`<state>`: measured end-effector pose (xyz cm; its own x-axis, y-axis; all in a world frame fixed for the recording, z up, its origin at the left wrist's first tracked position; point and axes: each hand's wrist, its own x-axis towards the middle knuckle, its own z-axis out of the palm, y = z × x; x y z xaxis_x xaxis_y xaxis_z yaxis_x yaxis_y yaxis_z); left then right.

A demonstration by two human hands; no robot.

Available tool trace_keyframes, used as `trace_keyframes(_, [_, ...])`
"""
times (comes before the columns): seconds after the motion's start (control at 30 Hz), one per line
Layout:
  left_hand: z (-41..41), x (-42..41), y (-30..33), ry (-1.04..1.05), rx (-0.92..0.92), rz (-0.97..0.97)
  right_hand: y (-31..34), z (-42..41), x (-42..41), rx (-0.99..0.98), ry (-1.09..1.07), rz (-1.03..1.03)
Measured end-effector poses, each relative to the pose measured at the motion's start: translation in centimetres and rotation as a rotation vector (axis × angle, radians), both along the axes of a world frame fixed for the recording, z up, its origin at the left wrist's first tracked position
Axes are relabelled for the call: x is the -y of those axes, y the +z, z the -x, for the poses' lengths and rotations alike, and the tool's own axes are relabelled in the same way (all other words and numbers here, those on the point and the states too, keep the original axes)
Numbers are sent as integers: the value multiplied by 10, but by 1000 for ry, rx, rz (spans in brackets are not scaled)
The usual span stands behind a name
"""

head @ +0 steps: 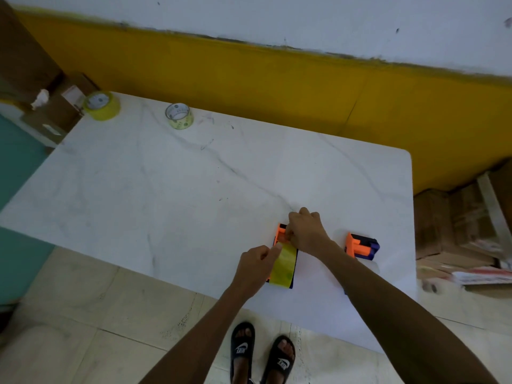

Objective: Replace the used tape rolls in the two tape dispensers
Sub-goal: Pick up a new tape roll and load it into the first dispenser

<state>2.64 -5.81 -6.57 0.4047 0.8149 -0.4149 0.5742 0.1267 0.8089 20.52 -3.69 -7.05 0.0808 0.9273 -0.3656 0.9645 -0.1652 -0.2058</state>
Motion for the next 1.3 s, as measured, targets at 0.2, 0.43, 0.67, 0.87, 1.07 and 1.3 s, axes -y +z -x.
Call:
trace_keyframes(0.2, [0, -3, 2, -127, -142, -34, -12, -3, 1, 0, -4, 4])
trace_keyframes(0.43, [-12, -7, 13, -326, -581, -282, 3, -2, -25, -17, -47, 166])
trace_keyframes(0.67, [-10, -8, 17, -424, -666, -352, -9, -34, -36, -116, -28, 134])
trace_keyframes(0.87, [-6, -6, 18, -442, -688, -349, -38, -39, -25, -41, -122, 67])
trace_keyframes(1.07, [-1, 0, 22, -468, -732, -331, -43, -55, -20, 136, -149, -12])
trace_keyframes(1.3, [2, -1, 24, -517, -739, -314, -43, -78, -29, 115, -262, -81])
